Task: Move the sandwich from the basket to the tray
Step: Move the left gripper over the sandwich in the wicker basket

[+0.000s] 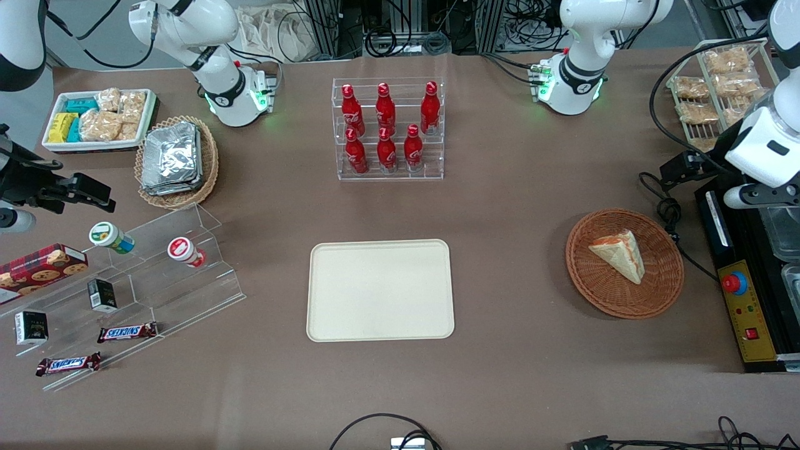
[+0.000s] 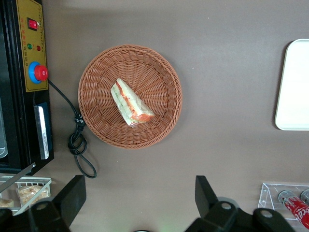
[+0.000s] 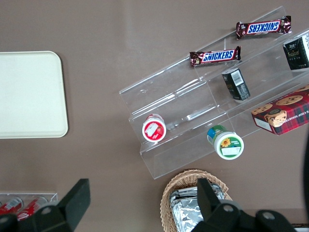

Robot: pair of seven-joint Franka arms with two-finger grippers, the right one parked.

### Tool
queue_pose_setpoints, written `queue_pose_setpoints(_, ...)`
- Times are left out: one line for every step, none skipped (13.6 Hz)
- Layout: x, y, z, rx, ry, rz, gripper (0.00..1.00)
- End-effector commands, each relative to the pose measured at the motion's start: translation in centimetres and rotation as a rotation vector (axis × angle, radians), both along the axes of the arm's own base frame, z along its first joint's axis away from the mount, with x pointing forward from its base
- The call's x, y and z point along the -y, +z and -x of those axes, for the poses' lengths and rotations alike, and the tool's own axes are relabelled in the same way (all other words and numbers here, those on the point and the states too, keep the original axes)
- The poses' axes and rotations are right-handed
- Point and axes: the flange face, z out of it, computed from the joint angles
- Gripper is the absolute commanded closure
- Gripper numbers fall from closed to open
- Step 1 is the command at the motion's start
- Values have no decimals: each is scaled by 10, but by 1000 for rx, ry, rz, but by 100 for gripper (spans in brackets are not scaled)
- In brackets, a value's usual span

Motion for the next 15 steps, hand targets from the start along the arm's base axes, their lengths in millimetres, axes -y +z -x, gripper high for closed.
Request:
queue_pose_setpoints(2, 5, -3, 6, -11, -11, 0)
queue_pose_setpoints(2, 5, -3, 6, -12, -12, 0)
queue_pose_setpoints(1, 4, -3, 6, -12, -14, 0)
queue_pose_setpoints(1, 2, -4, 5, -12, -20, 0)
queue_pose_setpoints(0, -4, -7, -1, -6, -21, 0)
queue_pose_setpoints(-3, -11, -10, -2, 7, -21, 0)
queue_pose_setpoints(-6, -21, -11, -9, 18, -24, 0)
queue_pose_setpoints(-11, -37, -12, -10, 44, -25, 0)
queue_pose_setpoints(-16, -53, -12, -5, 87, -30, 0)
queue_pose_setpoints(-19, -70, -11, 3, 123, -31, 0)
queue_pose_setpoints(-19, -88, -10, 5, 159, -34, 0)
queue_pose_setpoints(-20, -100, -8, 17, 194, -35, 0)
queue_pose_setpoints(-21, -115, -6, 21, 227, -36, 0)
queue_pose_setpoints(-21, -130, -5, 25, 255, -37, 0)
queue_pose_setpoints(-22, -146, -2, 32, 278, -38, 0)
